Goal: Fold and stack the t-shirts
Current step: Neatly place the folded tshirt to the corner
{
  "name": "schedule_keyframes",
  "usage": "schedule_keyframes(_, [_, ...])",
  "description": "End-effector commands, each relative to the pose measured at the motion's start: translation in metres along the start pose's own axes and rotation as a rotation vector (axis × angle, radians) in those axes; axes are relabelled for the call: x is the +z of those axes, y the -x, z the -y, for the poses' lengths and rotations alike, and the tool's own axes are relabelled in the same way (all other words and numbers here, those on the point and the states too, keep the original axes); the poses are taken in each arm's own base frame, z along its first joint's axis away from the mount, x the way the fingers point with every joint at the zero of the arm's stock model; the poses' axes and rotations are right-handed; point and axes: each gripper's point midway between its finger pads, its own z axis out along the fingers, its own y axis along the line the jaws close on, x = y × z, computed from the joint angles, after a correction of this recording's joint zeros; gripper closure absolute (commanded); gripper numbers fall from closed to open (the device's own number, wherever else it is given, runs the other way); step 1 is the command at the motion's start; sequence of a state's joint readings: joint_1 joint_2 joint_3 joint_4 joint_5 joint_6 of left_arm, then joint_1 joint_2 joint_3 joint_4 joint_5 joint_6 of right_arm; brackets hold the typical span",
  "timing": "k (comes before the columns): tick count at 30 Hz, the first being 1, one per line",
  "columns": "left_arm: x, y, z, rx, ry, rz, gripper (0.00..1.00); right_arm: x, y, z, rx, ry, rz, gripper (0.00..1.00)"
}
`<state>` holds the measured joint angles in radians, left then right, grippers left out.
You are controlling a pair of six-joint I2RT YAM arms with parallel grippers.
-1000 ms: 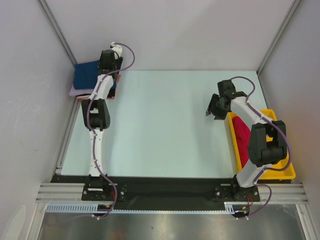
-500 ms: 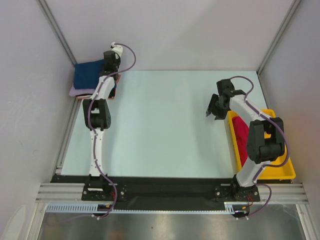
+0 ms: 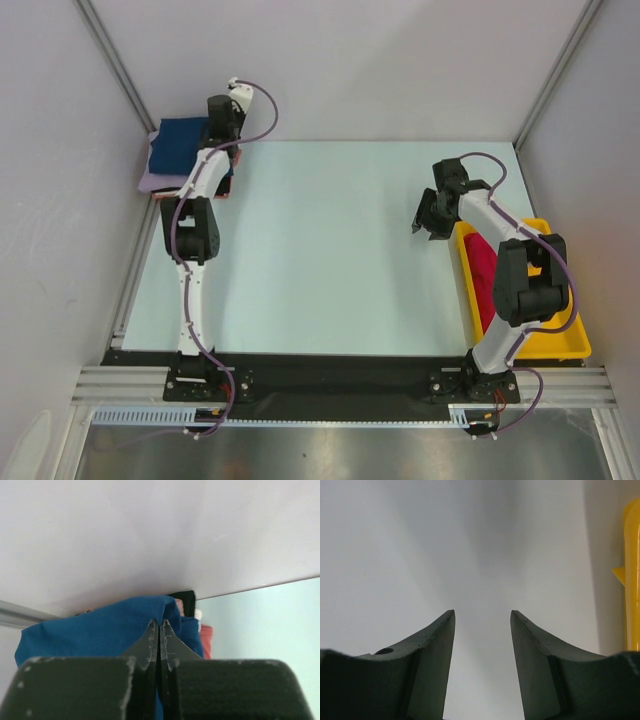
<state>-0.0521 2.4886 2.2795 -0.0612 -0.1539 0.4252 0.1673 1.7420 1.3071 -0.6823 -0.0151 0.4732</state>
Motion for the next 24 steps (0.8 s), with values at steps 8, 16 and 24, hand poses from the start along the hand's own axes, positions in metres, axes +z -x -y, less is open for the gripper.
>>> schedule_keyframes(8, [0.003, -0.003, 0.019, 0.103, -0.029, -0.011, 0.38, -0.008, 0.005, 0.001, -0.014, 0.001, 0.026, 0.46])
schedule_keyframes(16, [-0.030, 0.028, 0.037, 0.012, -0.198, 0.052, 0.12, -0.010, 0.005, 0.001, -0.012, 0.004, 0.028, 0.46])
schedule_keyframes(24, [-0.083, 0.034, 0.058, 0.008, -0.368, -0.083, 0.04, -0.011, 0.005, -0.001, -0.011, 0.025, 0.041, 0.46])
